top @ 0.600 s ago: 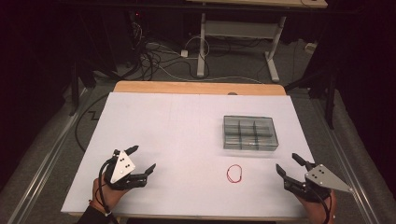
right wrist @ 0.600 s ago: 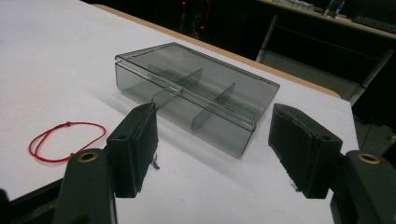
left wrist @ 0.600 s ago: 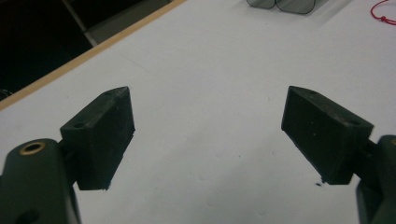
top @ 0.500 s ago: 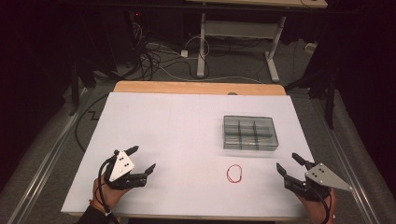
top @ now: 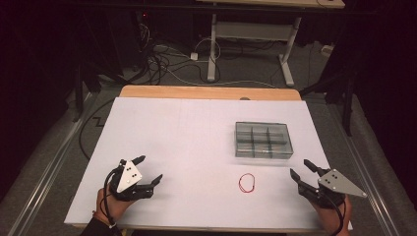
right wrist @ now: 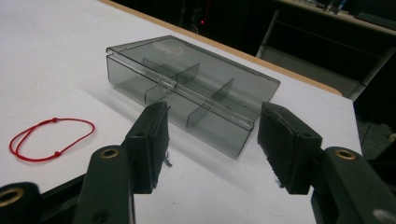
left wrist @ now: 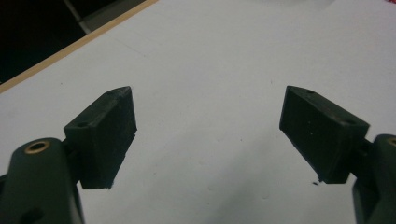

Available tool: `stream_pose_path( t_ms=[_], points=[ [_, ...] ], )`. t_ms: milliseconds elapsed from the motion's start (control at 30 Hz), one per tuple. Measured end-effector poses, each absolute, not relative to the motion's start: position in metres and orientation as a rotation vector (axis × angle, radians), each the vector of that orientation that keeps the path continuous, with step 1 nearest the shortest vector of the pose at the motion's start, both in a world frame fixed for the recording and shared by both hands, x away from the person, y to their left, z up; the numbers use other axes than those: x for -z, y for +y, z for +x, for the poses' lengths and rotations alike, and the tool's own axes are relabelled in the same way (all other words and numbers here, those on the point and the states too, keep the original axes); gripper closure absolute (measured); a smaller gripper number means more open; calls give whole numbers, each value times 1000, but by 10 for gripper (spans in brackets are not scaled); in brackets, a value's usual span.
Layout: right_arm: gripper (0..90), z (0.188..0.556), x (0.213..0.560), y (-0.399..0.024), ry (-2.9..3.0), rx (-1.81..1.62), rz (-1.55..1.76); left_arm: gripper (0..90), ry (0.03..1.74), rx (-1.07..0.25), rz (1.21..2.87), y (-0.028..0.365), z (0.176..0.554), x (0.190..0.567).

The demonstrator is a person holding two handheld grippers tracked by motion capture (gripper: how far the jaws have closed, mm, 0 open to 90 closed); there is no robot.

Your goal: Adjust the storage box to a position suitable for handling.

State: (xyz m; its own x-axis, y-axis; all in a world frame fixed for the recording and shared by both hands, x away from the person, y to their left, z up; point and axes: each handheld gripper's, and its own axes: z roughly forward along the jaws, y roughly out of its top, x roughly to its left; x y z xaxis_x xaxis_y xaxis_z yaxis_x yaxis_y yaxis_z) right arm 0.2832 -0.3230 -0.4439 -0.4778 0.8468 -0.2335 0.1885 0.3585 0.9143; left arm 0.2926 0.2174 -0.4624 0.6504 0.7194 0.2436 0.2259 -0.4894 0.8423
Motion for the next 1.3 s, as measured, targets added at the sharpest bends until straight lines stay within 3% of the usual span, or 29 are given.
stream_pose_path(
  t_ms=[167,333,433,933,1300],
  points=[
    [605,288,443,-328,1893,-1127,918,180,731,-755,2051,214,292,462],
    [820,303,442,-335,1901,-1098,969,186,725,-765,2049,216,290,461],
    [893,316,441,-340,1896,-1070,1005,186,743,-770,2047,220,292,462],
    [900,407,456,-343,1983,-854,1180,196,773,-788,2033,227,292,463],
    [900,436,463,-342,2052,-817,1245,203,786,-779,2038,231,291,465]
  ],
)
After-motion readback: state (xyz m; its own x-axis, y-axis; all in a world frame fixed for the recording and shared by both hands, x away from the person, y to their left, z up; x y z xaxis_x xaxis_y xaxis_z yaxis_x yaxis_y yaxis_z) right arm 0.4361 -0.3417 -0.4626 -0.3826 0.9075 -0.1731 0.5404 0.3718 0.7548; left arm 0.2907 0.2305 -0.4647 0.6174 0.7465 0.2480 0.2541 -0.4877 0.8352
